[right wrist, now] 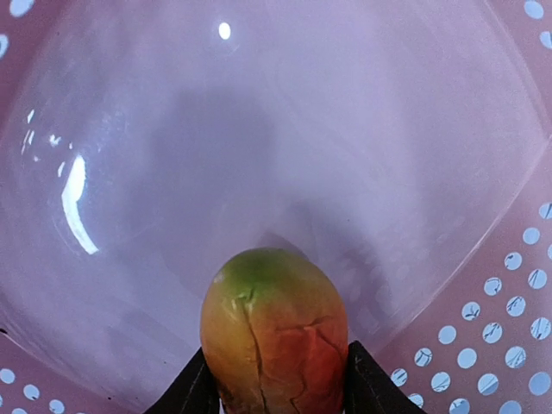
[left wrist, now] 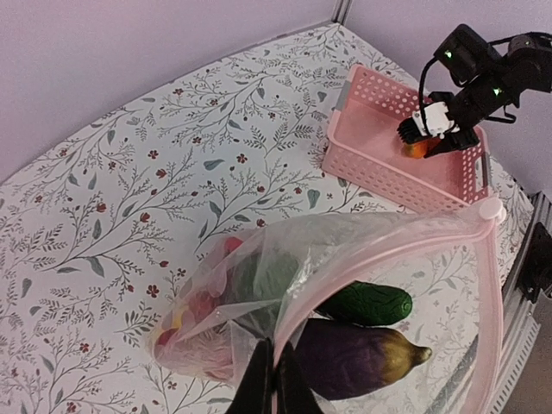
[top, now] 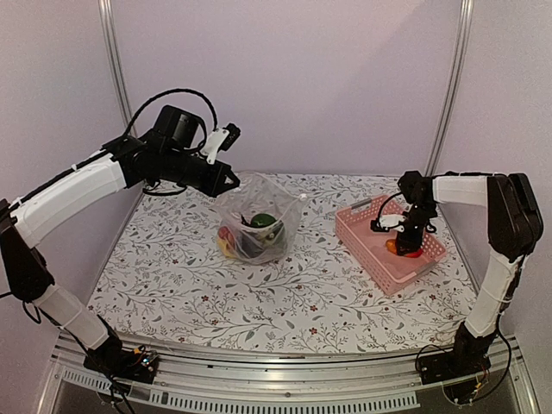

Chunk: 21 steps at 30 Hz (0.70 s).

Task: Place the food in the zip-top bag and seal the zipper
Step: Pick up the fake fruit from the bin.

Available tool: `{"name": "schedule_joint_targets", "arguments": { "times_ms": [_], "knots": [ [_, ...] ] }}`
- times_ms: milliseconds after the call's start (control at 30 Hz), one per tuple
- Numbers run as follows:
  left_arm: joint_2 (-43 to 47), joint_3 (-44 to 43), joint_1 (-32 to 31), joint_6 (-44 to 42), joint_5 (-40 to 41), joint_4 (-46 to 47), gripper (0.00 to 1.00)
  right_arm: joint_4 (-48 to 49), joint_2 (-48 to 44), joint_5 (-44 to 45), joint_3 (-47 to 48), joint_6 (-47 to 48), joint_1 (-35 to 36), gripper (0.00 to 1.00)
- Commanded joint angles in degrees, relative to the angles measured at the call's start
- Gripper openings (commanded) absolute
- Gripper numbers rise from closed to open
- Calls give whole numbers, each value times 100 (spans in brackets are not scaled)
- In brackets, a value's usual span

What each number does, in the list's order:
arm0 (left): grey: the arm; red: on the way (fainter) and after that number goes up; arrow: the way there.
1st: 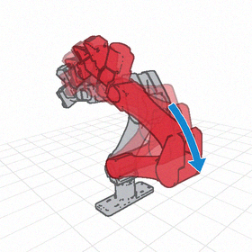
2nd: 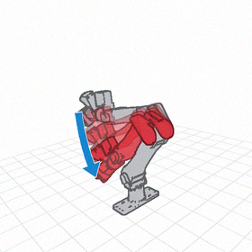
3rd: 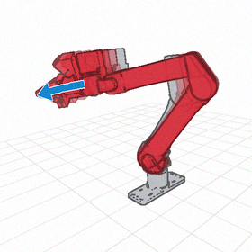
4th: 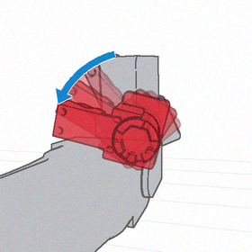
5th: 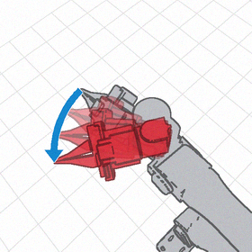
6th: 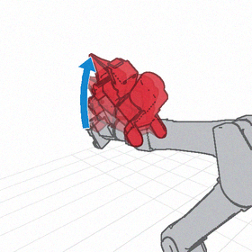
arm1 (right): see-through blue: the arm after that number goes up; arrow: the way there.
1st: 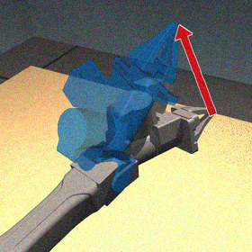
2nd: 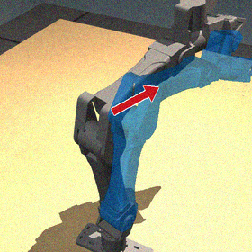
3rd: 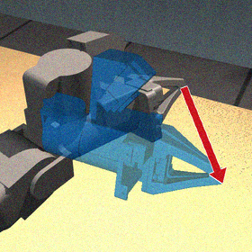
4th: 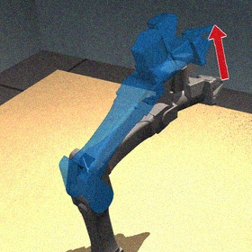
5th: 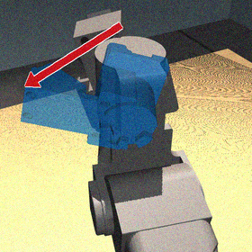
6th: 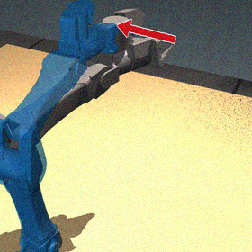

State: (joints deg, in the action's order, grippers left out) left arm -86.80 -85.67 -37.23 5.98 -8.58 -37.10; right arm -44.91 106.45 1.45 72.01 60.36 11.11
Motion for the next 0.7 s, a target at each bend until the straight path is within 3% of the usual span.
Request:
{"name": "schedule_joint_targets", "arguments": {
  "times_ms": [0,200,367,667],
  "knots": [
    [102,72,71,-19,-50,45,2,-273,-125,-529,378,-238,-20,42],
    [69,51,73,-2,-76,104,2,-860,-392,-1448,1178,-694,-6,36],
    [31,63,74,-52,-3,166,2,-1346,-801,-2818,2224,-1246,293,34],
    [-56,-24,73,51,-71,204,2,-32,-1591,-4332,2892,-2342,1865,32]
  ]
}}
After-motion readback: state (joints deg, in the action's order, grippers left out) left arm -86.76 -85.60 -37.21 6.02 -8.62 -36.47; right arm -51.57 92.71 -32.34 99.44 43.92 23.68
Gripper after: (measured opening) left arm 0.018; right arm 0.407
